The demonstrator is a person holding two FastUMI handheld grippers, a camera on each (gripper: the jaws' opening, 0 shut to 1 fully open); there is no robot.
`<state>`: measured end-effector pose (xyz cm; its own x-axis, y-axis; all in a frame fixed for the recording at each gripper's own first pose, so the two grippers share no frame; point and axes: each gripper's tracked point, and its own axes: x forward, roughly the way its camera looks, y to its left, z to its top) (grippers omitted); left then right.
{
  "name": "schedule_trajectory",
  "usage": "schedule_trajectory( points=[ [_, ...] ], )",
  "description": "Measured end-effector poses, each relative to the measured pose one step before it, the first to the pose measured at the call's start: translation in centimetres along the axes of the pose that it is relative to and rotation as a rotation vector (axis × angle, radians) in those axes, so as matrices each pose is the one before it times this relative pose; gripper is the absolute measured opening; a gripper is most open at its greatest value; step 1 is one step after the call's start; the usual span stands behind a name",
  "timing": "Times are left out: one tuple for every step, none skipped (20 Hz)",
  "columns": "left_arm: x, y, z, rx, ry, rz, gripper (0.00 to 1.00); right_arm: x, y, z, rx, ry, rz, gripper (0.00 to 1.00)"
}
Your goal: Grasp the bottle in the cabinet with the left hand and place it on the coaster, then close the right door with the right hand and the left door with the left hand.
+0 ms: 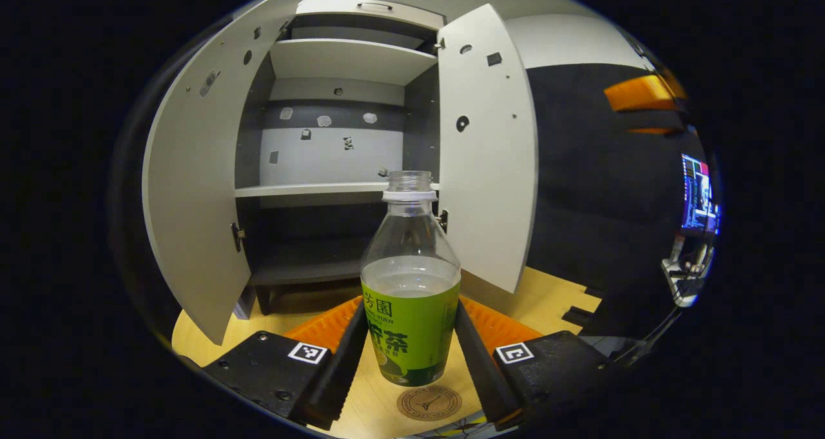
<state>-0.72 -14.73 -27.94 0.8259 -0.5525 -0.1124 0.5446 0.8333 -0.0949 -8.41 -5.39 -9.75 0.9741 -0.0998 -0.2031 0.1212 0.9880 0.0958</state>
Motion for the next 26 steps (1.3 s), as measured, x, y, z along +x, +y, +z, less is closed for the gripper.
schedule_trajectory(
  points=[
    [-0.219,-0.383,-0.871,0.00623,0.00033,-0.01597,0.8,0.27,0.551,0.316,0.00235,-0.01167,0.01386,0.97],
    [-0.225,-0.551,-0.884,-0.00441,0.00458,-0.01857,0.8,0.253,0.276,-0.064,0.00508,-0.00101,0.00526,0.97],
    [-0.205,-0.572,-0.896,-0.00608,-0.00131,-0.01643,0.8,0.323,0.403,-0.032,0.00864,0.00674,0.0014,0.97],
    [-0.098,-0.263,-0.62,-0.00104,-0.00413,-0.00676,0.8,0.293,0.625,0.291,0.01442,-0.00563,0.01132,0.97],
    [0.096,-0.199,-0.581,-0.00416,-0.00645,-0.00644,0.8,0.243,1.027,0.467,0.01673,-0.00995,0.02242,0.97],
    [0.067,-0.012,-0.703,-0.00106,0.00377,-0.00004,0.8,0.371,1.007,0.386,0.01976,-0.01278,0.02274,0.97],
    [0.143,0.147,-0.554,-0.00539,-0.0054,0.00076,0.8,0.317,0.612,0.159,0.00653,-0.01034,0.01427,0.97],
    [0.065,0.176,-0.453,-0.00599,-0.00189,-0.0001,0.8,0.393,0.527,-0.165,0.00001,-0.00128,0.01236,0.97],
    [0.175,0.076,-0.506,-0.00569,-0.00671,-0.00465,0.8,0.394,0.525,-0.34,-0.00843,0.00612,0.01037,0.97],
    [0.118,0.22,-0.595,-0.00169,0.00184,-0.00502,0.8,0.242,0.445,-0.493,-0.01132,0.0089,0.00712,0.97],
    [0.056,0.211,-0.778,0.00242,0.00439,-0.00514,0.8,0.337,0.359,-0.309,-0.00263,0.00882,0.00496,0.95],
    [0.155,0.115,-0.834,-0.00299,0.0082,-0.00589,0.8,0.239,0.57,-0.385,0.00468,0.00759,0.00758,0.95],
    [0.028,0.065,-0.822,0.00004,0.01773,-0.00492,0.8,0.229,0.351,-0.361,0.00293,0.00758,0.00202,0.97],
    [-0.192,0.18,-0.708,0.00488,0.00643,-0.00097,0.8,0.19,0.11,-0.418,0.00331,0.00845,-0.00294,0.97],
    [-0.202,0.197,-0.161,0.00918,0.00383,0.00429,0.81,0.229,0.154,-0.368,0.00522,0.00843,-0.00215,0.97],
    [-0.003,-0.047,-0.071,0.00558,-0.00394,-0.00674,0.81,0.192,0.337,-0.373,0.00751,0.00725,0.00014,0.97],
    [0.057,-0.305,0.25,0.00401,-0.00805,-0.01146,0.81,0.29,0.157,-0.098,0.00591,0.00384,-0.00285,0.97],
    [0.05,-0.181,0.043,0.00157,-0.00217,-0.00836,0.81,0.172,0.15,-0.035,0.00378,-0.00044,-0.00399,0.97],
    [0.13,-0.173,-0.098,-0.00394,0.00151,-0.0104,0.81,0.173,0.053,-0.015,0.00079,0.00153,-0.00531,0.97],
    [0.173,-0.262,0.007,-0.00595,-0.00451,-0.00978,0.81,0.007,0.09,-0.167,-0.00232,0.00099,-0.00384,0.94],
    [0.234,-0.165,-0.154,-0.00476,0.00613,-0.00887,0.81,0.189,-0.049,-0.062,-0.00392,0.0036,-0.00712,0.95],
    [0.103,-0.088,-0.437,0.00107,0.00661,-0.00589,0.81,0.039,-0.037,-0.127,-0.00228,0.00291,-0.00736,0.97],
    [0.125,0.054,-0.161,0.00926,-0.0005,-0.00141,0.81,0.103,0.024,-0.046,-0.00184,0.00323,-0.00526,0.94],
    [0.085,-0.071,-0.243,0.02192,0.0082,-0.00545,0.82,0.117,-0.106,-0.114,-0.00185,0.00462,-0.00955,0.97],
    [-0.104,-0.13,-0.227,0.03297,0.00263,-0.00656,0.82,0.173,-0.115,-0.174,-0.00165,0.00818,-0.00969,0.97],
    [0.037,0.222,-0.145,0.02291,0.00909,0.00531,0.85,0.313,0.11,-0.19,-0.00053,0.00795,-0.0063,0.97]
  ],
)
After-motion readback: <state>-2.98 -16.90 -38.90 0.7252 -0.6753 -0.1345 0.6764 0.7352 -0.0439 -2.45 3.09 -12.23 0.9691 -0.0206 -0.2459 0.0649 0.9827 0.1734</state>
